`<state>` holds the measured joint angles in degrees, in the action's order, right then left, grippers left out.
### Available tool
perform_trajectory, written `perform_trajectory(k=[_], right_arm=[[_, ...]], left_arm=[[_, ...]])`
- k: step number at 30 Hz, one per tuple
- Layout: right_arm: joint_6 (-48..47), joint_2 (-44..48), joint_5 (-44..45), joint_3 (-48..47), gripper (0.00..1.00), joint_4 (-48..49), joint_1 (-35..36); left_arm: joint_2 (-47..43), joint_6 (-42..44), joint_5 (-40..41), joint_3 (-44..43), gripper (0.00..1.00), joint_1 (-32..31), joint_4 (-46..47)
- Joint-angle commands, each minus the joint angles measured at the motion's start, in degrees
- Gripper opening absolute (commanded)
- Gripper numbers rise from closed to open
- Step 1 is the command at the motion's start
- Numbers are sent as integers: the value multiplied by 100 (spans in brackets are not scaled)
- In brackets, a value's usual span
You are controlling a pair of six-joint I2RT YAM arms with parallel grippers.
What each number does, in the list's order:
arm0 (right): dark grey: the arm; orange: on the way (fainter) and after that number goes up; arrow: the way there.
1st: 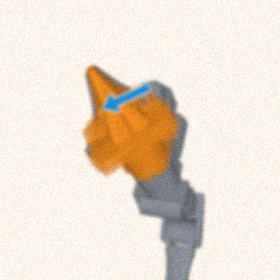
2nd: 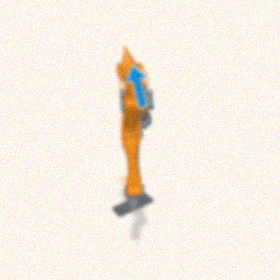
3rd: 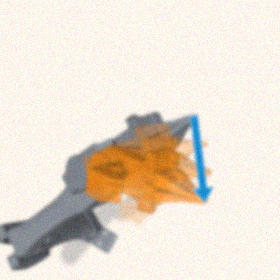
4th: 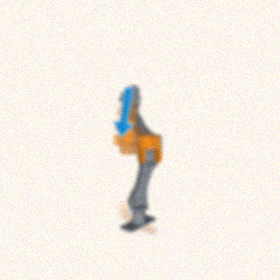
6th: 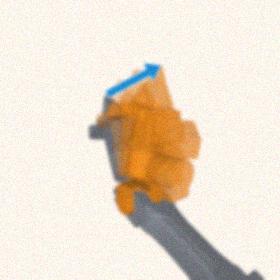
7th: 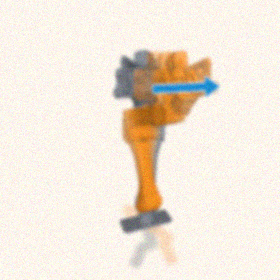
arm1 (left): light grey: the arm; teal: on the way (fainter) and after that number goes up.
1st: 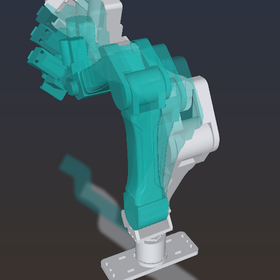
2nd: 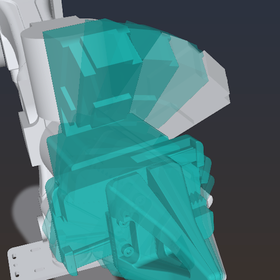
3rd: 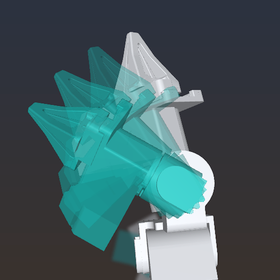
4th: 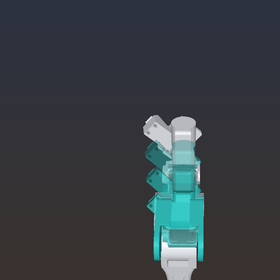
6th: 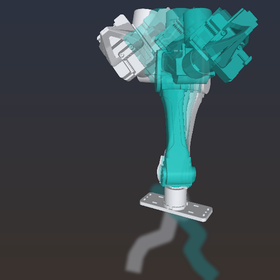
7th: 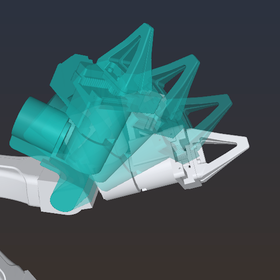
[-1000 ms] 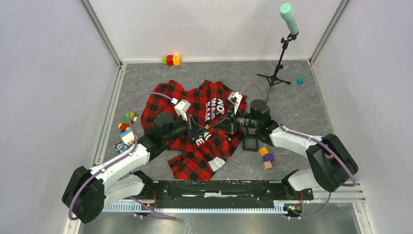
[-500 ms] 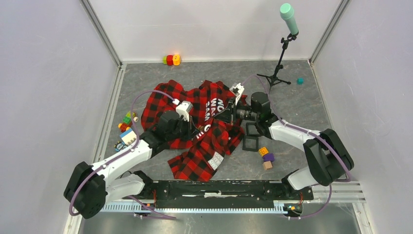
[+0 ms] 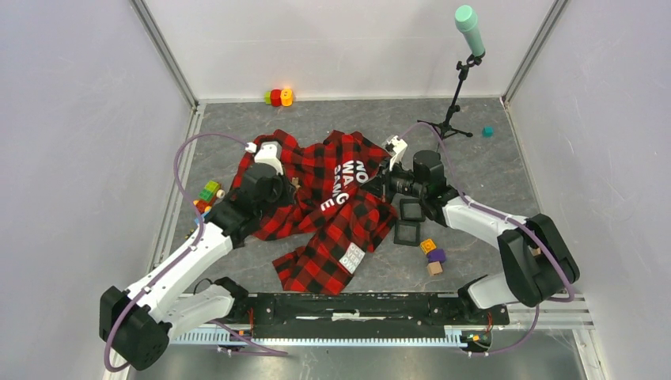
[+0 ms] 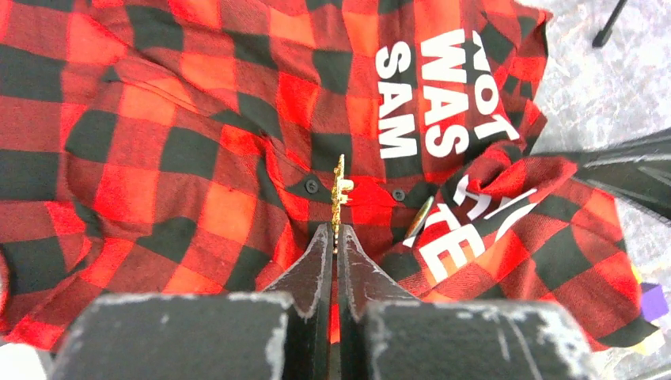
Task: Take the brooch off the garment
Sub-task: Close the brooch.
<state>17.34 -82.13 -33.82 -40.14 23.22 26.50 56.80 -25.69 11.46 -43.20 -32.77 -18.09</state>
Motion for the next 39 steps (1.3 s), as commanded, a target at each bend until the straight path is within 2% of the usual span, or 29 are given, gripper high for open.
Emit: perform_trajectory(k=[1,5,8,9,10,11,12,13,16,20,22,26,31,39], right_arm=[[-294,-92,361,-165,0,16,-22],[-319,-270,755,-496,0,225,-22],[-470,-312,1063,-775,1,336,-22],[-565,-300,1082,-850,18,345,-14],[-738,-270,1060,-912,41,245,-14],[-947,-178,987,-896,56,186,1],[-1196,-33,921,-766,63,196,19],[-1331,165,849,-619,65,259,19],[-1660,768,157,-23,65,764,17],[-1259,1127,-1025,365,63,1396,37],[-1110,1234,-1424,493,62,1673,102],[-588,1357,-2062,790,60,2703,316],[579,1171,-2533,832,58,3958,337],[3467,196,-2793,698,52,7269,336]], left_arm=[[-121,-284,438,-555,2,167,-458],[25,-333,-296,-1053,2,331,-595],[167,-279,-1488,-1307,2,493,-512],[198,-259,-1799,-1391,2,537,-496],[221,-189,-2238,-1471,2,567,-475],[240,-167,-2662,-1548,2,602,-476],[273,-164,-2988,-1632,2,634,-517],[337,-142,-3453,-1697,2,661,-541],[567,-139,-4778,-1834,2,680,-485],[779,-685,-6497,-1529,2,676,714],[905,-895,-6924,-1468,2,676,1048],[1096,-938,-7203,-1513,2,675,1123],[1284,-762,-7224,-1577,2,663,986],[1496,-314,-7199,-1674,2,675,489]])
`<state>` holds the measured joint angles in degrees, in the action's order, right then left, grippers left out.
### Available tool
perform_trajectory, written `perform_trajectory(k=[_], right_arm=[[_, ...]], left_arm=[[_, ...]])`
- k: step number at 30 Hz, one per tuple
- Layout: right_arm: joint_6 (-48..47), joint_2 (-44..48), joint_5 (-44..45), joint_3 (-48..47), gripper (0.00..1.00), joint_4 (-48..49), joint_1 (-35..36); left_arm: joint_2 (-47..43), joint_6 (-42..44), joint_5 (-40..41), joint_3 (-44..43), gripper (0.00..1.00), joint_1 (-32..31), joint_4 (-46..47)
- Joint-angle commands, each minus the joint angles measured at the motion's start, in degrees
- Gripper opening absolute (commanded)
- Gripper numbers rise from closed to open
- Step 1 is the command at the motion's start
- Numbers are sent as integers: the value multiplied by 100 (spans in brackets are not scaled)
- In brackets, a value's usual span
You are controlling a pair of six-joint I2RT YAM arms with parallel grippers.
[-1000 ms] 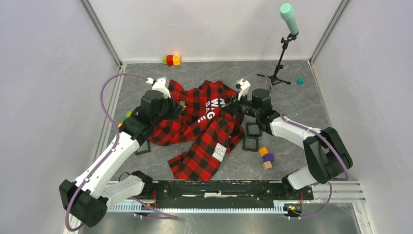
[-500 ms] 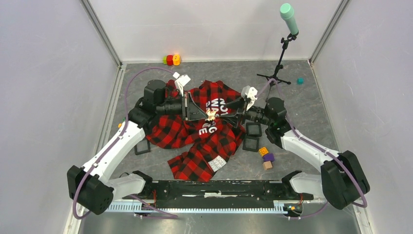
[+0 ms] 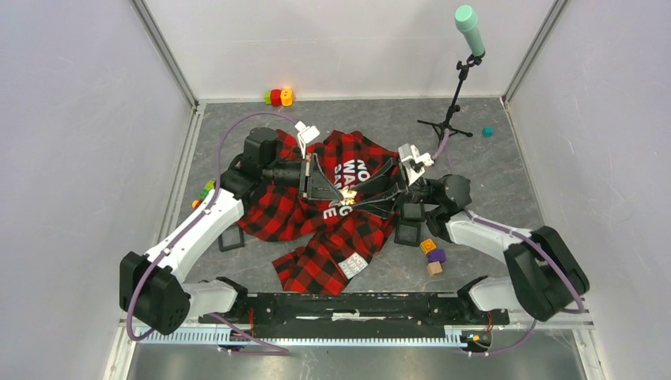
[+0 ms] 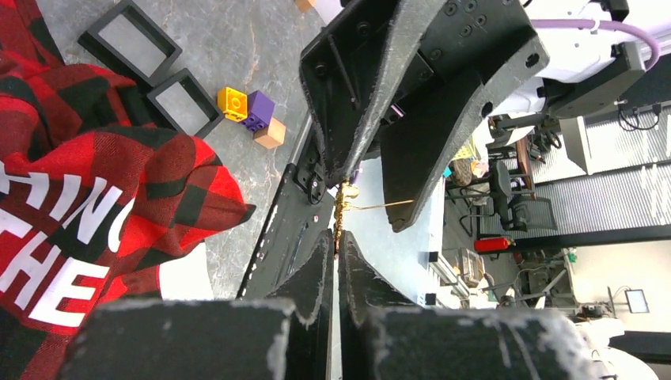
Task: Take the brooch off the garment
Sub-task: Close the brooch.
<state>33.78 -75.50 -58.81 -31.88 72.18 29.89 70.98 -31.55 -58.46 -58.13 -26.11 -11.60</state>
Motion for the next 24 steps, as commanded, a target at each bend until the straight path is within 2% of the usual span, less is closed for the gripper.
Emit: perform_trajectory(k=[1,4,11,16,21,24], right_arm=[[2248,-630,-303,-178,52,2856,-2],[3257,-1175,-300,-390,56,3962,-16],[3111,-1293,5,-406,56,3740,-93],[2388,-1063,209,-502,57,2571,-115],[1227,-554,733,-664,64,959,-188],[447,-224,1019,-843,64,-129,-255]], left_arm=[[79,266,-243,-181,2,0,-150],[23,275,-261,-173,2,-1,-146],[-56,399,-289,-80,2,-4,-343],[-68,484,-302,11,2,0,-466],[29,524,-315,64,2,-1,-597],[103,427,-292,96,2,9,-579]])
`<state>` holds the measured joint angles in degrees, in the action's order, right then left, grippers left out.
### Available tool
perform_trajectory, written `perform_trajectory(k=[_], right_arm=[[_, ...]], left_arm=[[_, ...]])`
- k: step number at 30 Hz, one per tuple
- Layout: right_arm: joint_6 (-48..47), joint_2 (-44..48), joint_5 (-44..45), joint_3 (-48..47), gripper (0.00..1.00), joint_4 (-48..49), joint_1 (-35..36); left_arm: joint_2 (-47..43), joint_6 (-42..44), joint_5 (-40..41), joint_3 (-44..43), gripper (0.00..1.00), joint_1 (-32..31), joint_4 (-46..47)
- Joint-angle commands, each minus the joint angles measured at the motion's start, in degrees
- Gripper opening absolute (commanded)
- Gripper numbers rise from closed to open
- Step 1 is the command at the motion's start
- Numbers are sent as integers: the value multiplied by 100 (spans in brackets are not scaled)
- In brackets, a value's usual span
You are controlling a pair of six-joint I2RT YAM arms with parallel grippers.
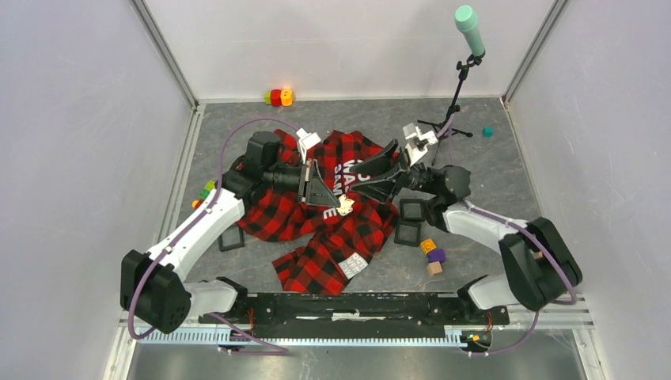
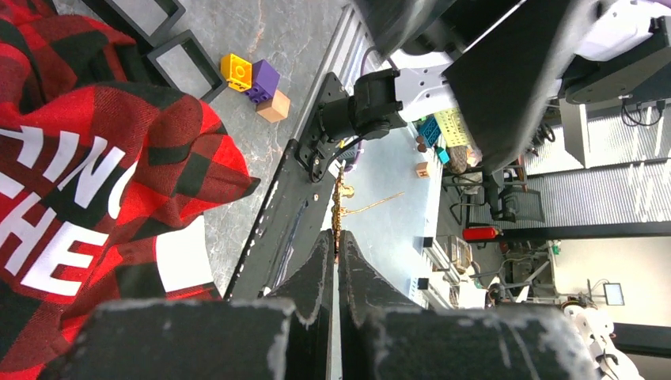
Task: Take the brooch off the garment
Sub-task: Close the brooch.
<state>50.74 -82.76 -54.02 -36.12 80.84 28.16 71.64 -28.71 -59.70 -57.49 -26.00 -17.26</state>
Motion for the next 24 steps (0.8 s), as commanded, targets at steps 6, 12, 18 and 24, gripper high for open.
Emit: perform_trajectory(k=[6,12,18,24], right_arm=[[-3191,1423,1712,-457,70,-3474,-92],[-3927,2052,2250,-290,98,-5093,-102],[-3036,3509,2951,1732,98,-3178,-103],[-2904,3717,2674,1567,98,-4374,-85]], left_arm=[[22,-640,-427,274,2,-2,914],[-114,-900,-763,352,2,-2,1397],[-245,-1035,-1024,309,2,-4,1635],[-213,-1373,-1202,187,2,-12,1962]])
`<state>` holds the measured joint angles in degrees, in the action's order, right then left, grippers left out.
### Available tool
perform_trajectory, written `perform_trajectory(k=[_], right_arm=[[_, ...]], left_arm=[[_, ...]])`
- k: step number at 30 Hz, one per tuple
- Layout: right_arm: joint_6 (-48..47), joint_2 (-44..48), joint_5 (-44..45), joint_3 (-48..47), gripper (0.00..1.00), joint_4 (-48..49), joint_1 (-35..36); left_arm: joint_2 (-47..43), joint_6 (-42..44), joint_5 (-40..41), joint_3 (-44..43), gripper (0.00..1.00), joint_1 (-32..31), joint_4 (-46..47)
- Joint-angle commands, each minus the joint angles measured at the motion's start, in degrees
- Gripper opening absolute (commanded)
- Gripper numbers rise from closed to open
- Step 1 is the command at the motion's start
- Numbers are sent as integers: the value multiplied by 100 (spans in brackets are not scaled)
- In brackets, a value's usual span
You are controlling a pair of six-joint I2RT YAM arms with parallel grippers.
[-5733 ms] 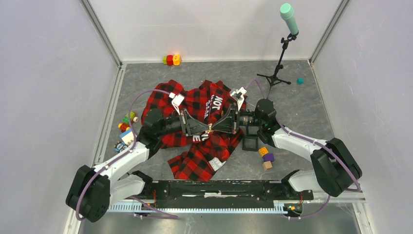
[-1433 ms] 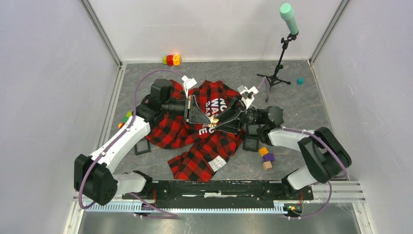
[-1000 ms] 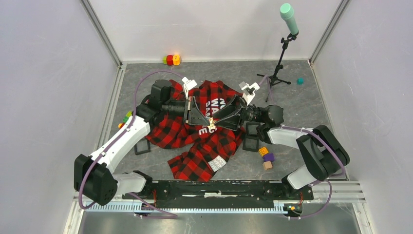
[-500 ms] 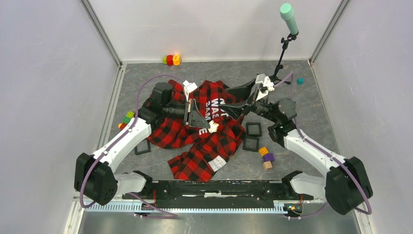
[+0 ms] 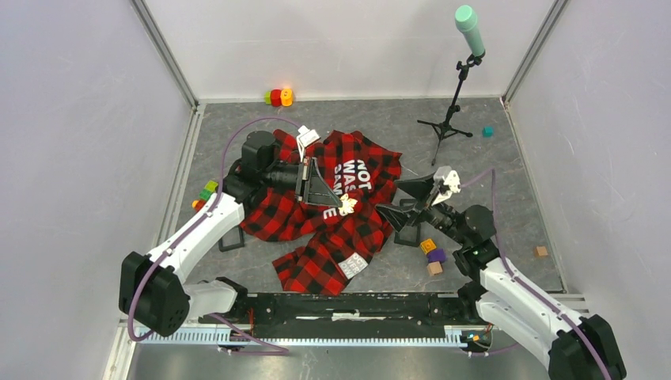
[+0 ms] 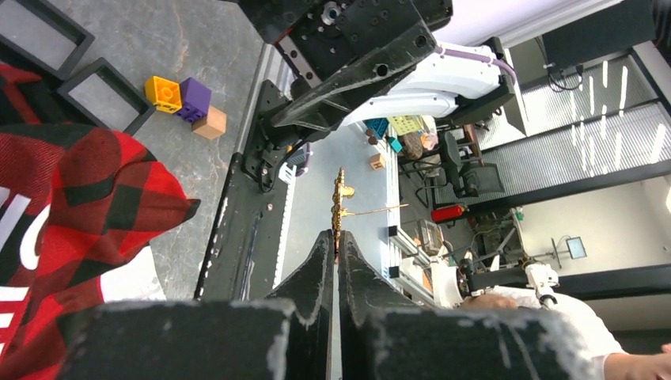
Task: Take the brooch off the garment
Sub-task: Close the brooch.
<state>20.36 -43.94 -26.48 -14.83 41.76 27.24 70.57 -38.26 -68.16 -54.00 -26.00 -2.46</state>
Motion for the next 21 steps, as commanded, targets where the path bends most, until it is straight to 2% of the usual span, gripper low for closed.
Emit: perform_trajectory(k=[1,4,7,11,15,21], right_arm=[[33,-249,-381,-641,98,-553,10],[-73,-271,-928,-618,94,-232,79],[-68,-249,-941,-618,89,8,191],[214,-605,-1383,-927,81,193,270],[515,-778,-1448,-1027,77,526,414],[706,-891,-1558,-1314,72,398,579]], left_arm=[[-92,-496,-374,-156,2,-11,573],[-62,-711,-391,-138,2,-39,874],[11,-974,-374,-113,2,-87,1229],[132,-1137,-348,-145,2,-183,1447],[220,-1166,-306,-188,2,-281,1528],[296,-1175,-285,-225,2,-333,1551]])
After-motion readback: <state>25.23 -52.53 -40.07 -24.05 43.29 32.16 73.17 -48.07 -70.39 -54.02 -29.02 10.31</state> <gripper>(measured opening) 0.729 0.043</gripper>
